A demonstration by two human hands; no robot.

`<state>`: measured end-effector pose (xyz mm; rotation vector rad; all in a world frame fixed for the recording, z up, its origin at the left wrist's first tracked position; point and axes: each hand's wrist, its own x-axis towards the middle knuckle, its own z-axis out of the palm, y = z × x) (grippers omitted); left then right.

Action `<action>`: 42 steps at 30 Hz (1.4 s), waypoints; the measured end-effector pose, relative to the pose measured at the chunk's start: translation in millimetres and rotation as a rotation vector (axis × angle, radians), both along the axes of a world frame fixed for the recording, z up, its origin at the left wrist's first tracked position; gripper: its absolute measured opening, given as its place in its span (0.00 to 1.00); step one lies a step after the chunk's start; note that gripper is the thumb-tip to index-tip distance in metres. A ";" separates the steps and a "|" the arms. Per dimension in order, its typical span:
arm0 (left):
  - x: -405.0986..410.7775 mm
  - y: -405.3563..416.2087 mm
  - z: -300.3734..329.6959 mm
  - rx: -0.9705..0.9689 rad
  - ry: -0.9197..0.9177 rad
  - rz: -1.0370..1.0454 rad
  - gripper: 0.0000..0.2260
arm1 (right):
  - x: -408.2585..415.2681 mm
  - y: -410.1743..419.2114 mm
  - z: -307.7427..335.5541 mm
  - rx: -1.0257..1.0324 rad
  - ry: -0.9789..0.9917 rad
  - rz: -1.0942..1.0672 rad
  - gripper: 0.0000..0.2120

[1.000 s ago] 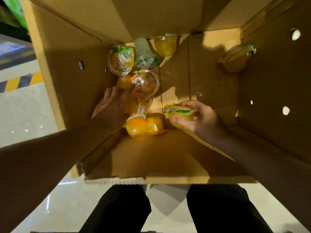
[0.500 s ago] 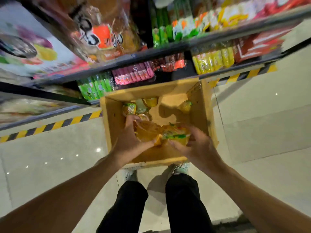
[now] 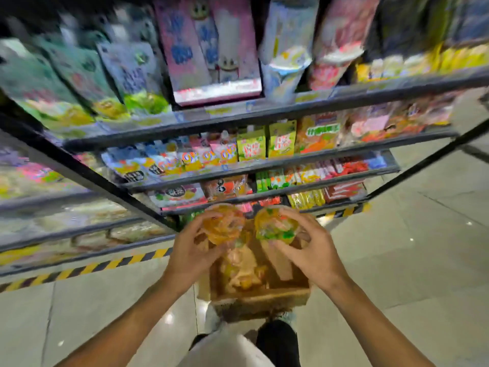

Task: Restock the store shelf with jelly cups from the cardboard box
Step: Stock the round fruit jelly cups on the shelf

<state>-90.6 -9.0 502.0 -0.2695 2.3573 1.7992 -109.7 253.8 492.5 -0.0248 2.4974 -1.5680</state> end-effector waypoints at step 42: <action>-145.5 -213.5 277.4 -0.315 0.763 0.272 0.21 | -165.9 -284.0 282.1 -0.193 0.691 0.060 0.22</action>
